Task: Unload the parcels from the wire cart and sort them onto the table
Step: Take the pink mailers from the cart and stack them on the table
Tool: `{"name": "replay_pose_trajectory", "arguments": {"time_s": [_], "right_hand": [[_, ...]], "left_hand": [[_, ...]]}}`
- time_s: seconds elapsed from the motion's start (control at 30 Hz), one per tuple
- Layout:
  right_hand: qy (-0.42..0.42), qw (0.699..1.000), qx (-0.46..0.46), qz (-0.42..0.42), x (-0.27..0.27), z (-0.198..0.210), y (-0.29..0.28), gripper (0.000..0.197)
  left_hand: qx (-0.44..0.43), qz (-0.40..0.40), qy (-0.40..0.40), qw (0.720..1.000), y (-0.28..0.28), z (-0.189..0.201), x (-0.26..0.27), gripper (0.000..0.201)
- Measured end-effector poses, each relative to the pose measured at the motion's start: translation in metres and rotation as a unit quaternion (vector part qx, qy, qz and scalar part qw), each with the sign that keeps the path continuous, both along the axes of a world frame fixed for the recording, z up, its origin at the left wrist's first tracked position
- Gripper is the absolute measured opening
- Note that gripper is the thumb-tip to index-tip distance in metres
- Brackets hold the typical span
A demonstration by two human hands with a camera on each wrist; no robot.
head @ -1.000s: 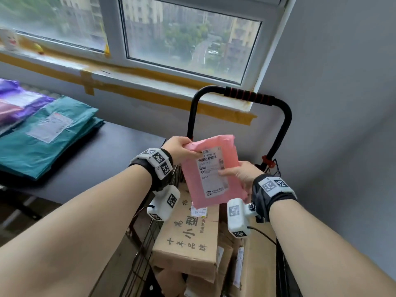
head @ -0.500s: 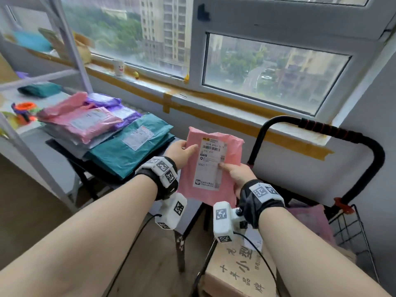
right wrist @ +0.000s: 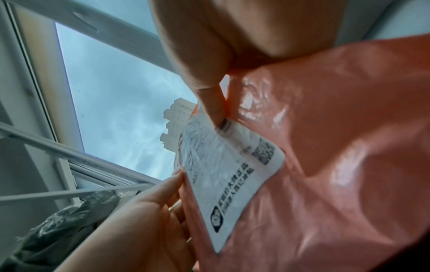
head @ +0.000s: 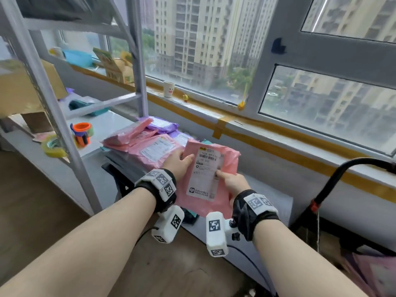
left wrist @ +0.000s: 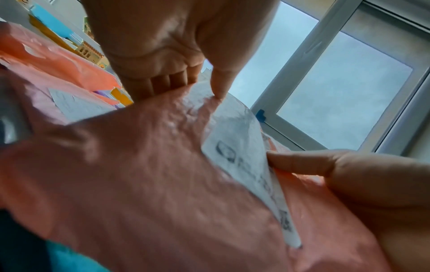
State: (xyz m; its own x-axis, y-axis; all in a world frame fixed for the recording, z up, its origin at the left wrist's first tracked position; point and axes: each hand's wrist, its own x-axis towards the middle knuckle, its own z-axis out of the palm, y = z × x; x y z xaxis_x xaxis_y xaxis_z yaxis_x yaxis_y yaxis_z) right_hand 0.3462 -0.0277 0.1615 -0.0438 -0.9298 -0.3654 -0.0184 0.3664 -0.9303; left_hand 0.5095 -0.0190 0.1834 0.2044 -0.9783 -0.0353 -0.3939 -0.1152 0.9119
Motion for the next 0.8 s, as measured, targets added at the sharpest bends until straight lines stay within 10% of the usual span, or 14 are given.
{"name": "replay_pose_trajectory", "arguments": {"time_s": [0.3, 0.8], "right_hand": [[0.05, 0.998, 0.007, -0.035, 0.072, -0.025, -0.092, 0.092], [0.18, 0.979, 0.09, 0.018, 0.177, -0.017, -0.189, 0.042]], "left_hand": [[-0.023, 0.049, -0.05, 0.997, -0.062, -0.002, 0.089, 0.03], [0.13, 0.109, -0.186, 0.968, -0.192, -0.02, 0.257, 0.052]]}}
